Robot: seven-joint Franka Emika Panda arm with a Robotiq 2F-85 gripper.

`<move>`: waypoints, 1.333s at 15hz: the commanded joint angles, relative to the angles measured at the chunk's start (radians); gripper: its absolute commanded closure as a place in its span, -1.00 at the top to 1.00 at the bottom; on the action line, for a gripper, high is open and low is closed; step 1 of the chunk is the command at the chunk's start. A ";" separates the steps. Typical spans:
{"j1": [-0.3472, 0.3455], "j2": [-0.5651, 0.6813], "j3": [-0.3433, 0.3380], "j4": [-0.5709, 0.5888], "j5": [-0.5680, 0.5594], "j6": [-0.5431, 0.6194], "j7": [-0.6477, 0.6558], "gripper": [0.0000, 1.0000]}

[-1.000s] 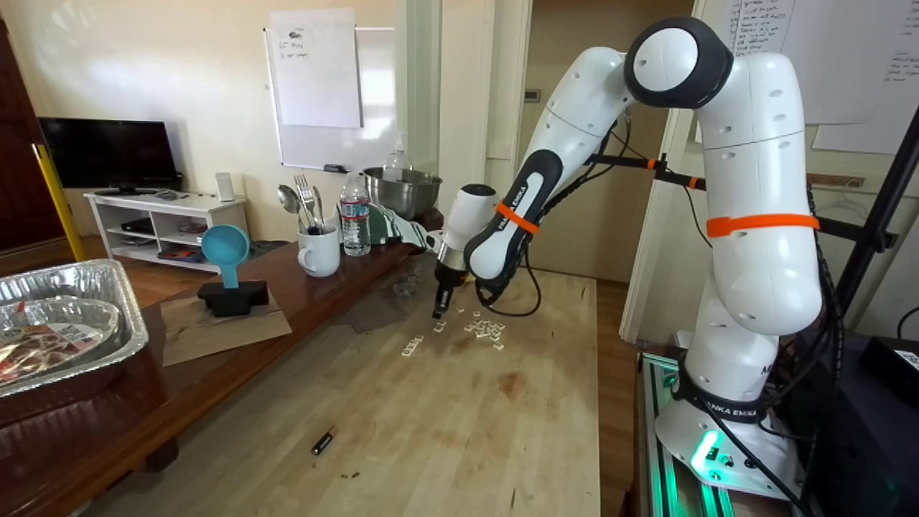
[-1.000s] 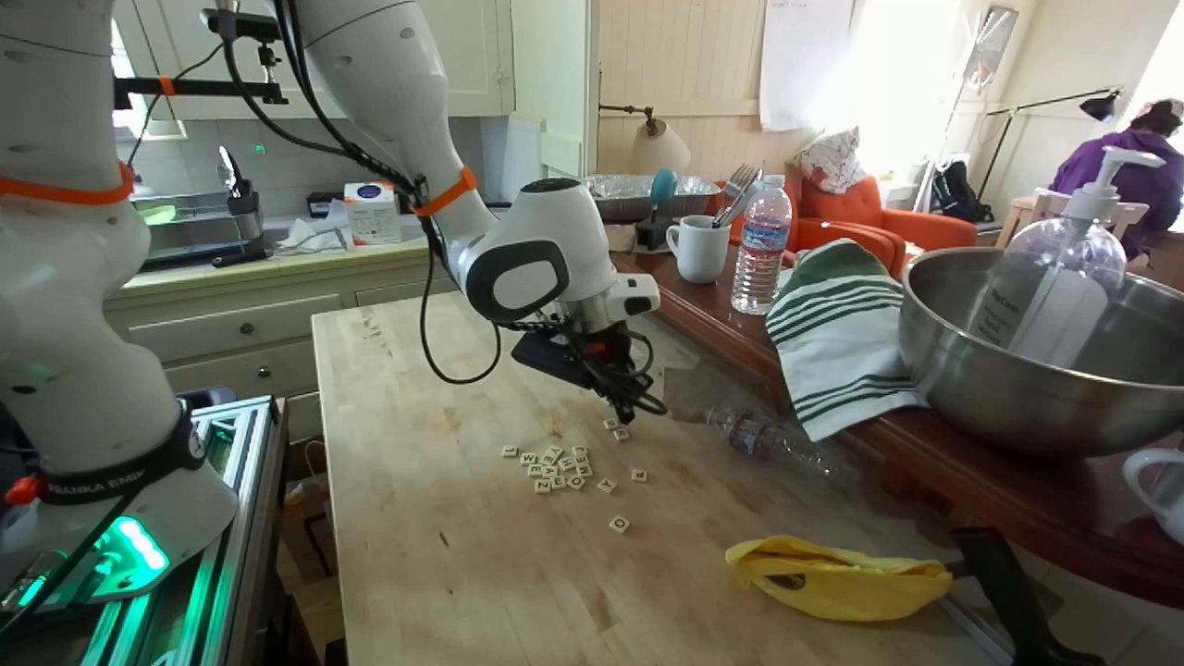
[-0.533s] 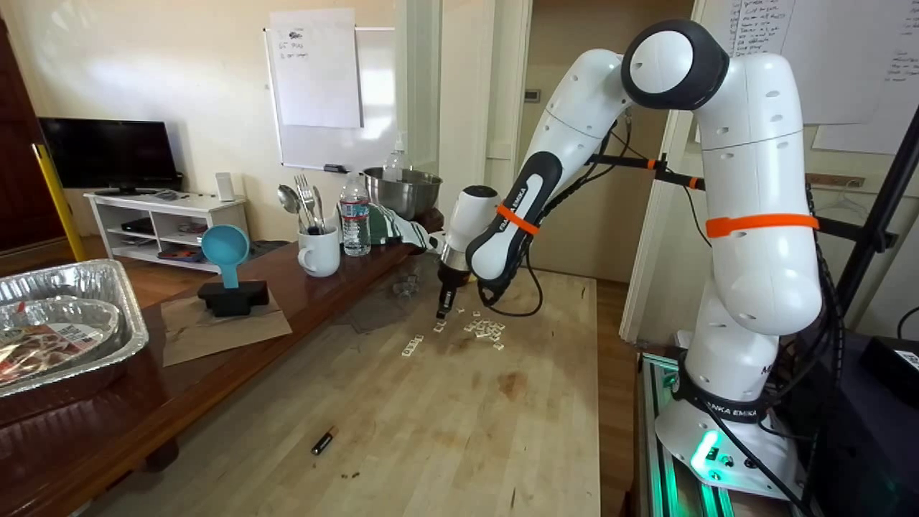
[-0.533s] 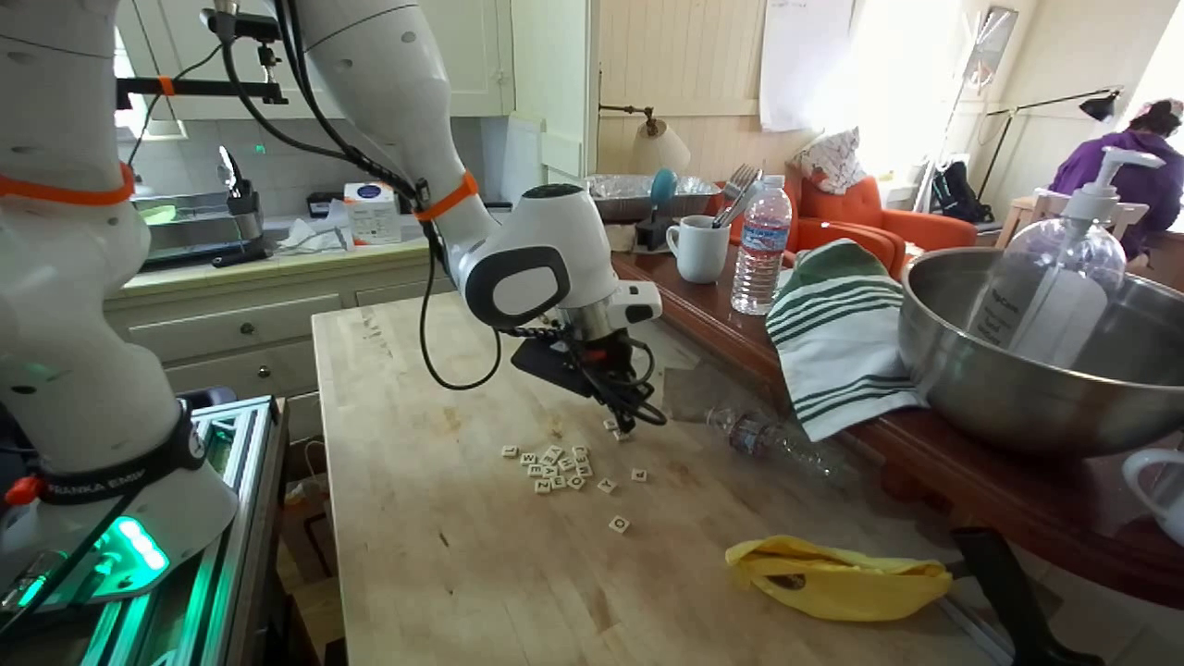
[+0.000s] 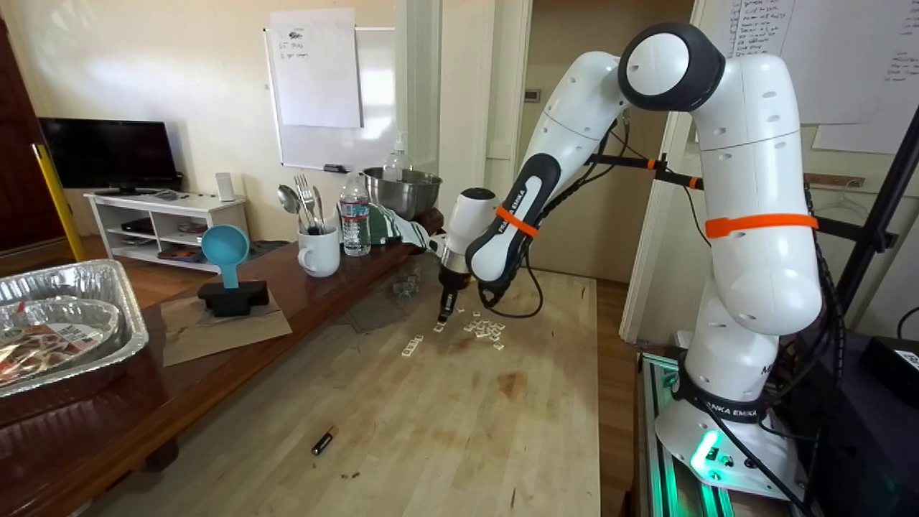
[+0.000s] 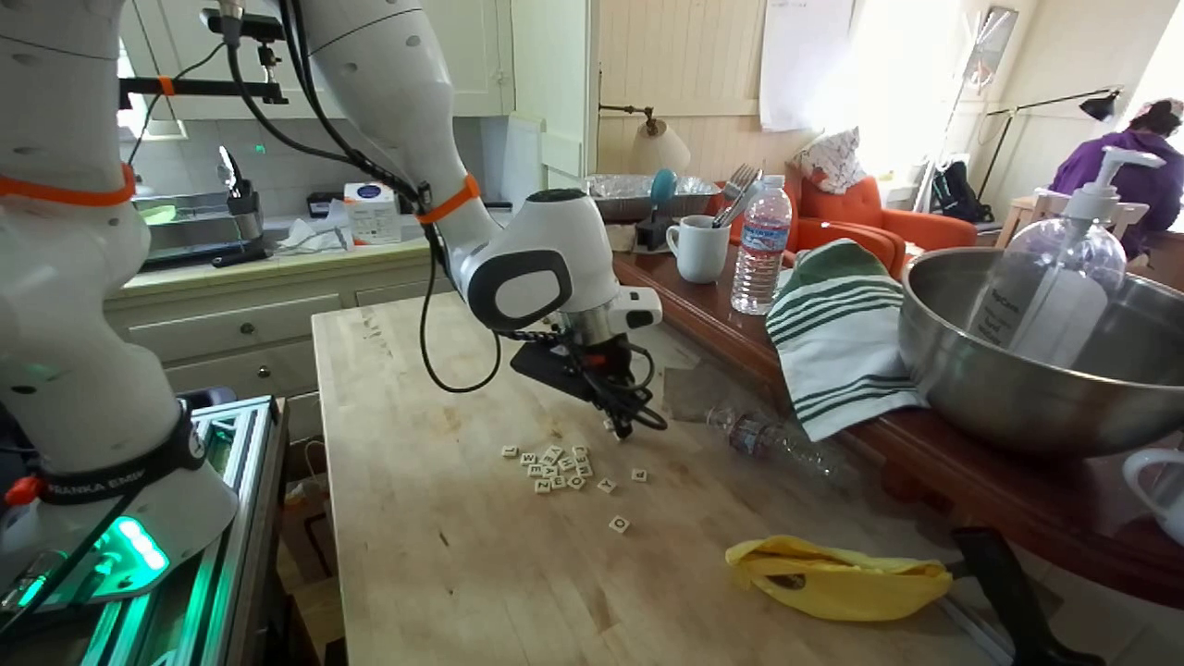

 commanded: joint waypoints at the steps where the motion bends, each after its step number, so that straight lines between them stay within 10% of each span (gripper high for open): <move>1: 0.009 0.030 -0.014 0.031 -0.032 -0.034 0.021 -1.00; 20: 0.030 0.057 0.026 0.054 -0.056 -0.041 -0.003 -1.00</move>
